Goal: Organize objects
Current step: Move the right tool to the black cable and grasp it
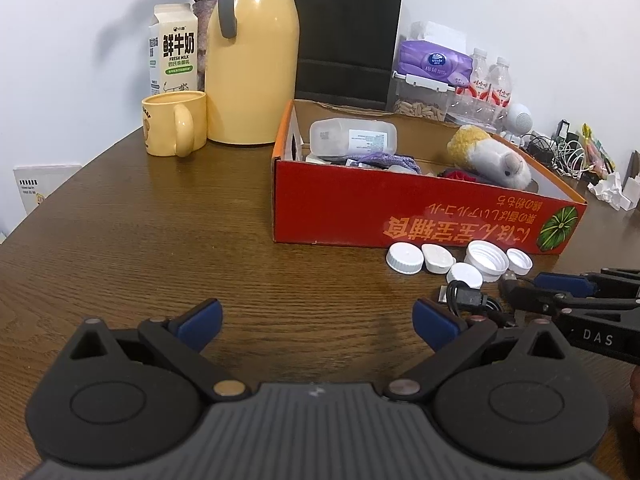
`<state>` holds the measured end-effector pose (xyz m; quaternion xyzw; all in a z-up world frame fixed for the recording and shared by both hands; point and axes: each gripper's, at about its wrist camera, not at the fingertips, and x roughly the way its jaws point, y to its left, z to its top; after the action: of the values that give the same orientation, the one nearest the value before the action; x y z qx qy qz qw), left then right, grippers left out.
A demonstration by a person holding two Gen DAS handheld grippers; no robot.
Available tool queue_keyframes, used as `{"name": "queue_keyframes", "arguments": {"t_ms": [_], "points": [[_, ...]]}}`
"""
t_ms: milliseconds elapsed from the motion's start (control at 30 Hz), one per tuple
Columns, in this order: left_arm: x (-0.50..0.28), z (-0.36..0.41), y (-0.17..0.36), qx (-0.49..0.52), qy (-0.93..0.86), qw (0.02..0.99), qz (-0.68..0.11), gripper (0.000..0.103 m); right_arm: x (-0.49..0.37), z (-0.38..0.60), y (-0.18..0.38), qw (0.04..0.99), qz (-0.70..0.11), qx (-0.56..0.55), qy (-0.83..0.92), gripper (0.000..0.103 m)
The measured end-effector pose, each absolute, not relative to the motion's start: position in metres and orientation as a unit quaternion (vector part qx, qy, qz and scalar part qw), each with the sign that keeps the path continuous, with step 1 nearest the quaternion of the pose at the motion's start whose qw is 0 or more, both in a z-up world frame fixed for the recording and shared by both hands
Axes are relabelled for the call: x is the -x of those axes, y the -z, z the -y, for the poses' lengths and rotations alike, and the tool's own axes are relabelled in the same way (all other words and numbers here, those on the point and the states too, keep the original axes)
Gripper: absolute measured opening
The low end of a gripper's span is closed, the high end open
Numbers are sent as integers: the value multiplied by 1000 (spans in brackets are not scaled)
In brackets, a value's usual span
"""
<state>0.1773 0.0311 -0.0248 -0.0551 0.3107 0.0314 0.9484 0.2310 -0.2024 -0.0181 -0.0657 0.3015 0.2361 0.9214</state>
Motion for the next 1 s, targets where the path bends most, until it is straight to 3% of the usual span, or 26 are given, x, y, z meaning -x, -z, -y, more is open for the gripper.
{"name": "queue_keyframes", "arguments": {"t_ms": [633, 1000], "points": [[-183, -25, 21, 47, -40, 949, -310, 103, -216, 214, 7, 940, -254, 55, -221, 34], [-218, 42, 2, -1, 26, 952, -304, 103, -219, 239, -3, 953, -230, 24, -198, 34]]}}
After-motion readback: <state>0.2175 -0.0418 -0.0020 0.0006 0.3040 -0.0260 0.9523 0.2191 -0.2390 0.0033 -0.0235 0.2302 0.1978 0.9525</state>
